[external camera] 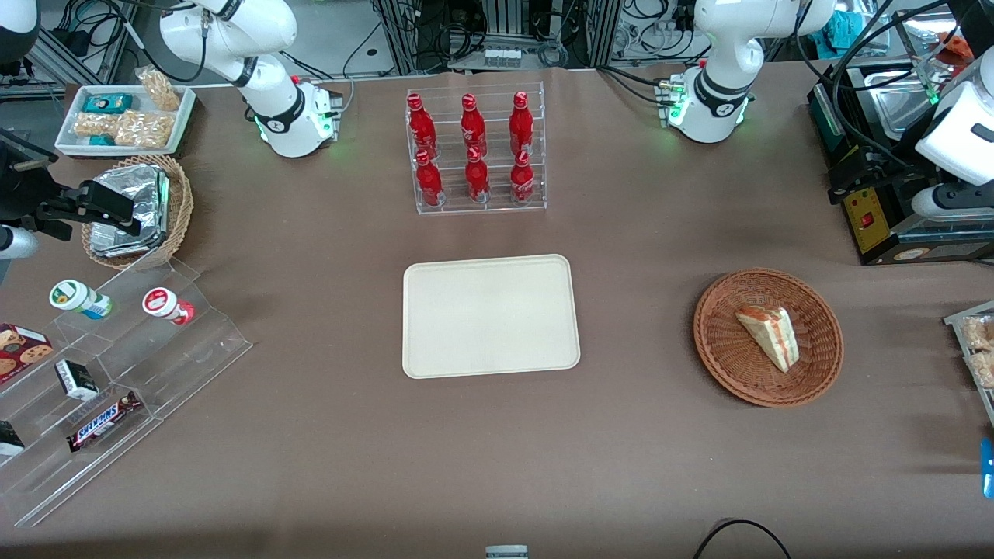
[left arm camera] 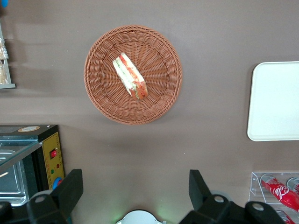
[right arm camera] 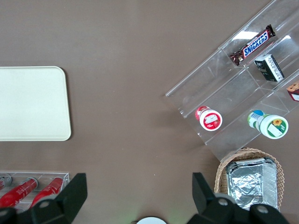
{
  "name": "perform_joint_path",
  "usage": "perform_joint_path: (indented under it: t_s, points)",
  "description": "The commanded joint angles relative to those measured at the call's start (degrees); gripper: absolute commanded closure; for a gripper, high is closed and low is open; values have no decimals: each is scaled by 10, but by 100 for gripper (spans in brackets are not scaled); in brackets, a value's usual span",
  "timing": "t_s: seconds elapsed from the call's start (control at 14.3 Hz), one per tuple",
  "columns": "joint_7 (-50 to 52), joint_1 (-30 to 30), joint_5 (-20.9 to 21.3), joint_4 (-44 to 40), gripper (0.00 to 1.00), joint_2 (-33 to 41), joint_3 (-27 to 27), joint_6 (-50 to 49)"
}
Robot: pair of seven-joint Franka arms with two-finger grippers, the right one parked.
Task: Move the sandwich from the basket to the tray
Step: 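Move the left gripper over the wicker basket toward the wrapped sandwich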
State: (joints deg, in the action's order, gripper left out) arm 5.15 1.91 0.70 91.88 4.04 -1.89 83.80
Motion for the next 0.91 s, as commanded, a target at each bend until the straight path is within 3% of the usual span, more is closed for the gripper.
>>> perform_joint_path:
  t_s: [0.0, 0.49, 0.84]
  points:
    - [-2, 0, -2, -7, 0, -6, 0, -1]
    - [1, -2, 3, 6, 0, -43, 0, 8]
    - [0, -28, 4, 82, 0, -87, 1, 125]
